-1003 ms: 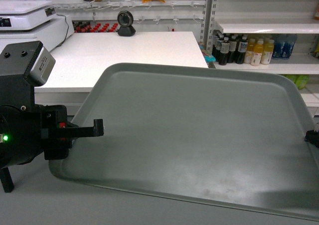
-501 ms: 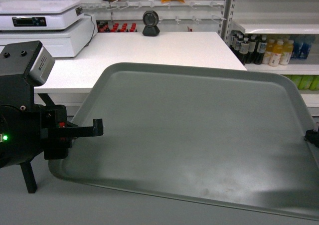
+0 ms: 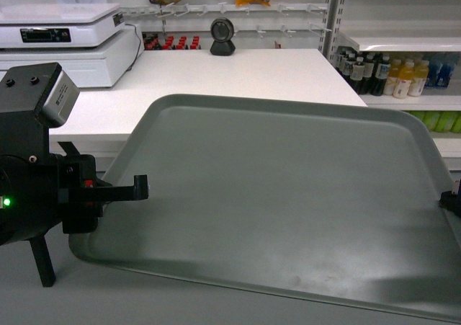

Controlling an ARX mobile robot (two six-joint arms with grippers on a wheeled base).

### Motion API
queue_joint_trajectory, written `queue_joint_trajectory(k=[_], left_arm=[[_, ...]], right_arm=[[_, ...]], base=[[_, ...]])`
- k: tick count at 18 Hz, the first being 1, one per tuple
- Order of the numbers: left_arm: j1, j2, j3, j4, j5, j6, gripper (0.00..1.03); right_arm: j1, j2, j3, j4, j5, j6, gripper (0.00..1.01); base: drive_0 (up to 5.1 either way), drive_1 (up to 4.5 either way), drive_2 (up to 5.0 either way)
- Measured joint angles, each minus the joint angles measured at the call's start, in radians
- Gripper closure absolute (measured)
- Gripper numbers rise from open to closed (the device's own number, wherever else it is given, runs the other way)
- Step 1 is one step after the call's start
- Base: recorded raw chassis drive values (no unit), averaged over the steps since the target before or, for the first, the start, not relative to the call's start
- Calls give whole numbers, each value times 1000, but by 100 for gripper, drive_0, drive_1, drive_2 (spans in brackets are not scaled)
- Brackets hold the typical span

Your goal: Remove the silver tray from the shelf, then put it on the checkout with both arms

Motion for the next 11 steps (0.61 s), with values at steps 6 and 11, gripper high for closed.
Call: queue_joint_trajectory(k=[6,11], left_arm=[[0,0,0,5,0,0,100],[0,0,0,6,-1,0,100]], right_arm=[[0,0,0,5,0,0,99],[0,0,0,5,1,0,99]], base=[[-9,417,-434],[9,434,-417]])
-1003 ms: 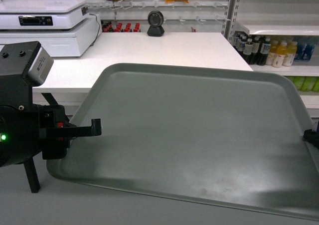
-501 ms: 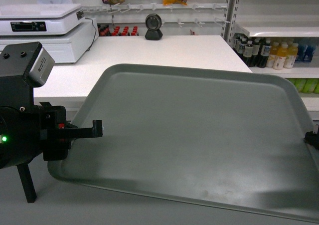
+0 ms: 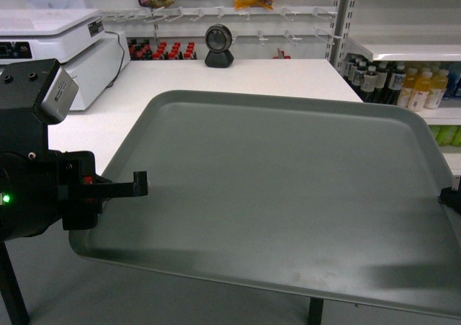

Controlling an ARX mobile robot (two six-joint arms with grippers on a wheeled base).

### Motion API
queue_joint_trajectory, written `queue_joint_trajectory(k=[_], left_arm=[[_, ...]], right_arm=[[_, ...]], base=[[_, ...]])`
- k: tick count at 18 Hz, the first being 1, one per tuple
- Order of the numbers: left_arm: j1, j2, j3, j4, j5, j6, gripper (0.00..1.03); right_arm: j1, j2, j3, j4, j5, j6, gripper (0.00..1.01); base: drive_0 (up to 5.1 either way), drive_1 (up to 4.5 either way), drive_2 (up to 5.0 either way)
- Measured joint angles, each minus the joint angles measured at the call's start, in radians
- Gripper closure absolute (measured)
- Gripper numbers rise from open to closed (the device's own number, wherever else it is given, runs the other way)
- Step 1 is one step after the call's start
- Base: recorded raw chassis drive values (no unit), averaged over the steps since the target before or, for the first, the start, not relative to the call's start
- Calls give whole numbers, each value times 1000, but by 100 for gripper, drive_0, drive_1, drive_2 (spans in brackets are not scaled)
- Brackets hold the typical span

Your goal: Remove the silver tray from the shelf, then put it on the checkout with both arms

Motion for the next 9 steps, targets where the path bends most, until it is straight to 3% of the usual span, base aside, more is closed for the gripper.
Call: queue_joint_trajectory(k=[9], left_arm=[[0,0,0,-3,1,0,100]], right_arm=[[-1,0,0,-2,0,0,99]], base=[[4,430,-422]])
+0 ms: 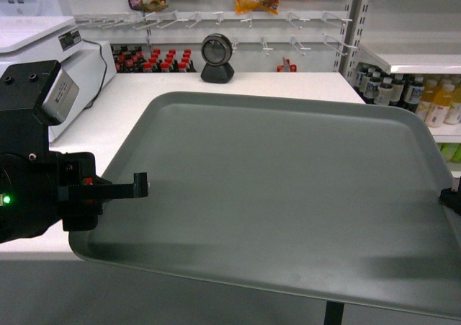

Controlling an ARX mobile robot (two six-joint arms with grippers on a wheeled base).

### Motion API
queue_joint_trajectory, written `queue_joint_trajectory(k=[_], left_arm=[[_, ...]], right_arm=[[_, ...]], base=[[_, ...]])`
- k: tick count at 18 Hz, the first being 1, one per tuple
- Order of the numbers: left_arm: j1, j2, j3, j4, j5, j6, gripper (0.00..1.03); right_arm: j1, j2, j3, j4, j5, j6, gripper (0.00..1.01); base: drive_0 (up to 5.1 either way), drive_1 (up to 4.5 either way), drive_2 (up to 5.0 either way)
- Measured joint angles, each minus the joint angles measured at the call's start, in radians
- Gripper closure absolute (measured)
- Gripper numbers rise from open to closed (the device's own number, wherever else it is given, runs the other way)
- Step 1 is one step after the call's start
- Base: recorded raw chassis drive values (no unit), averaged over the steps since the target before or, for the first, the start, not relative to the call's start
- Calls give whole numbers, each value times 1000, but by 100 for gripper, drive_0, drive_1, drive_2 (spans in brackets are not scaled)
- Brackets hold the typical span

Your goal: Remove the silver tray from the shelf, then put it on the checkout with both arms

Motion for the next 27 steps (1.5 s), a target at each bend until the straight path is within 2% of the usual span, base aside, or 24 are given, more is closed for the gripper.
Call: queue_joint_trajectory(k=[13,15,16,17,18,19,20,22,23,25,27], left_arm=[[0,0,0,0,0,0,100],[0,2,0,2,0,0,100],[-12,58,90,-142,-108,-70,100],[41,208,216,-115,-56,-103,99],[101,366,338,-130,32,-125,99],[137,516,455,-188,67,-115,100],[151,604,539,-240,68,-101,100],[152,621,555,-257,71,-94,100],[152,621,556,-257,71,-93,99],[152,624,557,-258,64,-94,92],[152,626,557,-253,41,-101,85]], right_arm=[[0,0,0,-2,0,0,99],[0,0,0,-2,0,0,99],[0,34,9,34,-48,-57,99],[-4,219,176,40,-75,-230,98],[20,413,357,-22,-63,-267,98],[50,576,511,-84,-24,-260,98],[76,675,624,-163,37,-266,98],[89,705,655,-195,94,-272,98],[90,709,656,-196,101,-272,98],[93,710,655,-189,107,-270,98],[96,711,651,-164,113,-287,90]], base=[[-8,417,-434],[-5,135,-145],[0,0,0],[0,0,0],[0,0,0],[0,0,0],[0,0,0],[0,0,0],[0,0,0],[0,0,0],[0,0,0]])
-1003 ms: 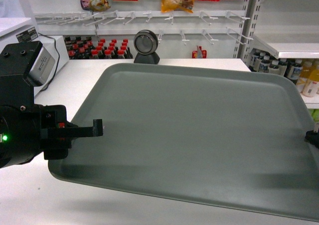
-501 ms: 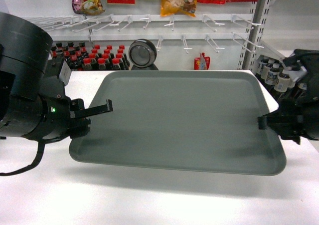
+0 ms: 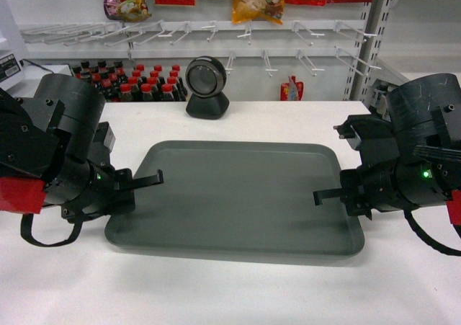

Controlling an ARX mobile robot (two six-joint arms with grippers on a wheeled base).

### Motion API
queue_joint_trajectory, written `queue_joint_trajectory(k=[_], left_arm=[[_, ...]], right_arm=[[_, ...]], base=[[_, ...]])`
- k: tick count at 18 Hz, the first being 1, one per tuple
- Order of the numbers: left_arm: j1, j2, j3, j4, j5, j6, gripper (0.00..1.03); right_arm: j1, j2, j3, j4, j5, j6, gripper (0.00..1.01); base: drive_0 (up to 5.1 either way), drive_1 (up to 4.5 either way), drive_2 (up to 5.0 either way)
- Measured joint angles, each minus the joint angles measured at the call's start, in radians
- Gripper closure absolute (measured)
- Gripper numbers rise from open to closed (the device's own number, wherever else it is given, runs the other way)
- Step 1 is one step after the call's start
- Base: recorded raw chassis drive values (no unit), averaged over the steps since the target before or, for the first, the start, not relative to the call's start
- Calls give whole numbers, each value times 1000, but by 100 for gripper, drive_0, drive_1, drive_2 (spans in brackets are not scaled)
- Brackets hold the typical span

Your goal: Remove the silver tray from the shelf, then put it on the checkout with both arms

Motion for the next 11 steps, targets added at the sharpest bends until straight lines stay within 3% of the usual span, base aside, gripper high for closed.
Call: queue_joint_trajectory(k=[6,7,9,10,11], left_arm=[[5,-2,1,32,-35,-9,67],[5,-19,-11,59,-53,-25,56],[-8,-149,-131,239,-135,-35,36],[-24,-227,-186,327,-192,-29,29],[-42,-312,-239,422,-255,-5,21]], right_arm=[[-3,-6,-24,63,43,-37,71],[-10,-25,-49,95,58,-48,60],[-29,-135,-166,251,82,-87,40],[-36,-205,-230,339,77,-89,33],[-35,-269,-303,496,103,-80,33]], base=[[0,0,0],[0,0,0],[0,0,0],[0,0,0],[0,0,0]])
